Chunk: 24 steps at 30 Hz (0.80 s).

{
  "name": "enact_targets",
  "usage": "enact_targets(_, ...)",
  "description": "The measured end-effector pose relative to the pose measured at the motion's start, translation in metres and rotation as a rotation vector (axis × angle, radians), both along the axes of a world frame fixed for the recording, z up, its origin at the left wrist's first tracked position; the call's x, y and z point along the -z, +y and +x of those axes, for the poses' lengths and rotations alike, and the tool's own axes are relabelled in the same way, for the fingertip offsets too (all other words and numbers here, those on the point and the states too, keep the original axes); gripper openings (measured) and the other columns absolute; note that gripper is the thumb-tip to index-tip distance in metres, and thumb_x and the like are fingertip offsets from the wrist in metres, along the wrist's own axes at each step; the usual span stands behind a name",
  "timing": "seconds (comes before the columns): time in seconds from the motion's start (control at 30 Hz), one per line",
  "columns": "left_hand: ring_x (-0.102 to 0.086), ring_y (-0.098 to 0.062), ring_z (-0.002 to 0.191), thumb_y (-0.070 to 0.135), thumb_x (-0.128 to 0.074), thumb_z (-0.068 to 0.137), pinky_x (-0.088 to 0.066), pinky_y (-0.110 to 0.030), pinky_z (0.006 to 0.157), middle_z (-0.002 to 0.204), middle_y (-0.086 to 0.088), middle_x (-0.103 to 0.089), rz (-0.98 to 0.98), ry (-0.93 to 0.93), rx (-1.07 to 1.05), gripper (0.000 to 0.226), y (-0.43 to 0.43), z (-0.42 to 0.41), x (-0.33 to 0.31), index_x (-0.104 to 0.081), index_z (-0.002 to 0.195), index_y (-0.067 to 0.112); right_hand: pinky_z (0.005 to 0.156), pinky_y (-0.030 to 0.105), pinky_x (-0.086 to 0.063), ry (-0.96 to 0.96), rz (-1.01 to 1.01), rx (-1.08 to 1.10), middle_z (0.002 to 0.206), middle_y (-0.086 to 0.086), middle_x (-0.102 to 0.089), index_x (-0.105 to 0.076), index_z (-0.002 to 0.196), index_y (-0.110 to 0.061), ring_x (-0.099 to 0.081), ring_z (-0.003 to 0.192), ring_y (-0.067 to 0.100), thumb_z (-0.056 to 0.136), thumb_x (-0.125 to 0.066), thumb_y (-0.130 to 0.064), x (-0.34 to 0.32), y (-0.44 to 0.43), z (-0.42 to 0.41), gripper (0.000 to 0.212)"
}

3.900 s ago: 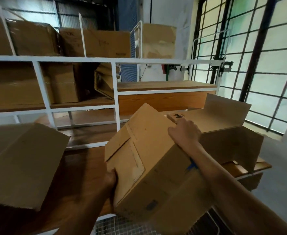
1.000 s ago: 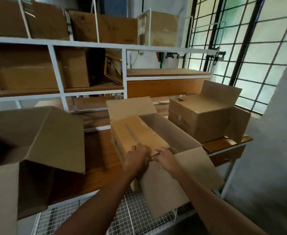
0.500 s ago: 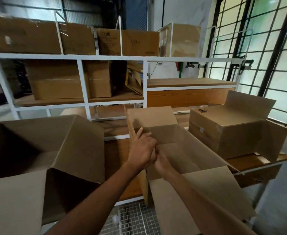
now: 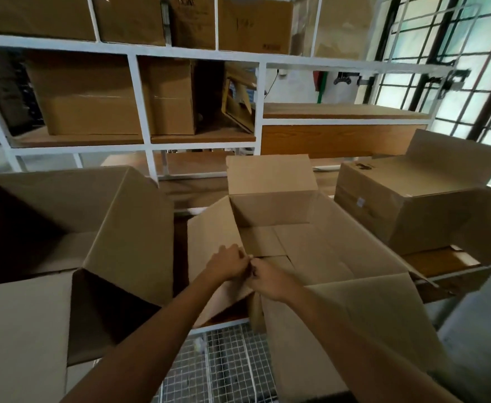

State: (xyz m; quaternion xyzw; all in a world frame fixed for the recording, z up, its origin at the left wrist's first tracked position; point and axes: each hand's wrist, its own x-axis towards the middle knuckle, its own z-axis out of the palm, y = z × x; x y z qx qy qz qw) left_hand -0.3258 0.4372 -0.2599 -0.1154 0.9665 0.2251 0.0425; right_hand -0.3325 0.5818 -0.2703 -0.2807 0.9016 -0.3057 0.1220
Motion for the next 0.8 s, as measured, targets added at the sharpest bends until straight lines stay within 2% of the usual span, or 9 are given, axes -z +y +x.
enact_targets(0.1,-0.055,-0.032,0.099,0.052,-0.049,0.093,-0.052,-0.04,0.077,0.109,-0.012,-0.055,0.298,0.025,-0.108,0.04,0.007,-0.012,0.01,-0.049,0.109,0.015,0.067,0.037,-0.045,-0.024,-0.005,-0.022,0.096,0.014,-0.063,-0.05,0.115,-0.012,-0.06,0.084,0.028,0.087,-0.061,-0.016,-0.005,0.004,-0.004,0.03)
enact_targets(0.2,-0.055,-0.038,0.108,0.05,-0.058,0.079,-0.054,-0.049,0.086,0.123,-0.018,-0.052,0.443,0.008,-0.239,0.055,0.012,-0.022,0.019,-0.045,0.117,0.013,0.066,0.031,-0.042,-0.057,-0.012,0.008,0.097,0.013,-0.062,-0.05,0.108,-0.013,-0.059,0.084,0.024,0.088,-0.063,-0.014,-0.004,0.006,-0.005,0.024)
enact_targets(0.3,-0.051,-0.041,0.112,0.037,-0.062,0.074,-0.047,-0.048,0.095,0.127,-0.022,-0.049,0.39,0.114,-0.289,0.057,0.015,-0.035,0.022,-0.045,0.12,0.009,0.084,0.042,-0.054,-0.134,-0.05,0.043,0.113,0.007,-0.067,-0.051,0.121,-0.018,-0.065,0.101,0.022,0.083,-0.067,-0.04,0.002,0.01,-0.009,0.047)
enact_targets(0.37,-0.043,-0.043,0.119,0.026,-0.062,0.081,-0.041,-0.049,0.099,0.133,-0.023,-0.04,0.331,0.157,-0.28,0.054,0.014,-0.042,0.021,-0.04,0.128,0.009,0.086,0.044,-0.053,0.009,0.062,0.109,0.111,0.002,-0.068,-0.056,0.118,-0.024,-0.065,0.101,0.021,0.082,-0.055,-0.061,0.007,0.017,-0.016,0.052)
enact_targets(0.47,-0.029,-0.042,0.132,0.018,-0.056,0.086,-0.036,-0.057,0.105,0.146,-0.019,-0.028,0.082,0.194,-0.194,0.06,0.003,-0.053,0.029,-0.031,0.141,0.015,0.095,0.042,-0.041,0.43,0.257,0.359,0.104,0.005,-0.068,-0.066,0.101,-0.019,-0.061,0.105,0.027,0.091,-0.047,-0.042,0.012,0.051,-0.039,0.031)
enact_targets(0.53,-0.02,-0.041,0.139,0.014,-0.052,0.089,-0.03,-0.058,0.11,0.154,-0.016,-0.019,-0.099,0.165,-0.099,0.054,-0.004,-0.056,0.032,-0.036,0.14,0.015,0.107,0.053,-0.03,0.57,0.39,0.536,0.123,0.012,-0.063,-0.068,0.107,-0.015,-0.051,0.126,0.033,0.087,-0.047,-0.033,0.016,0.083,-0.06,0.034)
enact_targets(0.63,-0.007,-0.041,0.145,0.013,-0.05,0.092,-0.022,-0.06,0.114,0.16,-0.015,-0.005,-0.244,0.067,-0.042,0.044,-0.007,-0.058,0.03,-0.046,0.135,0.013,0.11,0.058,-0.024,0.439,0.63,0.745,0.146,0.015,-0.045,-0.06,0.121,-0.017,-0.032,0.14,0.034,0.084,-0.051,-0.035,0.014,0.128,-0.082,0.042)
enact_targets(0.73,-0.003,-0.042,0.146,0.014,-0.049,0.093,-0.02,-0.061,0.115,0.16,-0.019,-0.006,-0.32,0.051,-0.046,0.041,0.004,-0.063,0.025,-0.049,0.133,0.01,0.1,0.047,-0.035,0.293,0.519,0.877,0.134,0.013,-0.052,-0.054,0.12,-0.016,-0.045,0.125,0.031,0.085,-0.059,-0.032,0.013,0.162,-0.096,0.038)
enact_targets(0.8,-0.003,-0.042,0.147,0.018,-0.048,0.093,-0.016,-0.059,0.115,0.16,-0.021,-0.005,-0.26,0.075,-0.023,0.036,0.02,-0.071,0.021,-0.052,0.128,0.009,0.089,0.039,-0.045,0.273,0.452,0.85,0.124,0.01,-0.058,-0.055,0.115,-0.015,-0.055,0.112,0.028,0.087,-0.061,-0.027,0.013,0.173,-0.102,0.031)
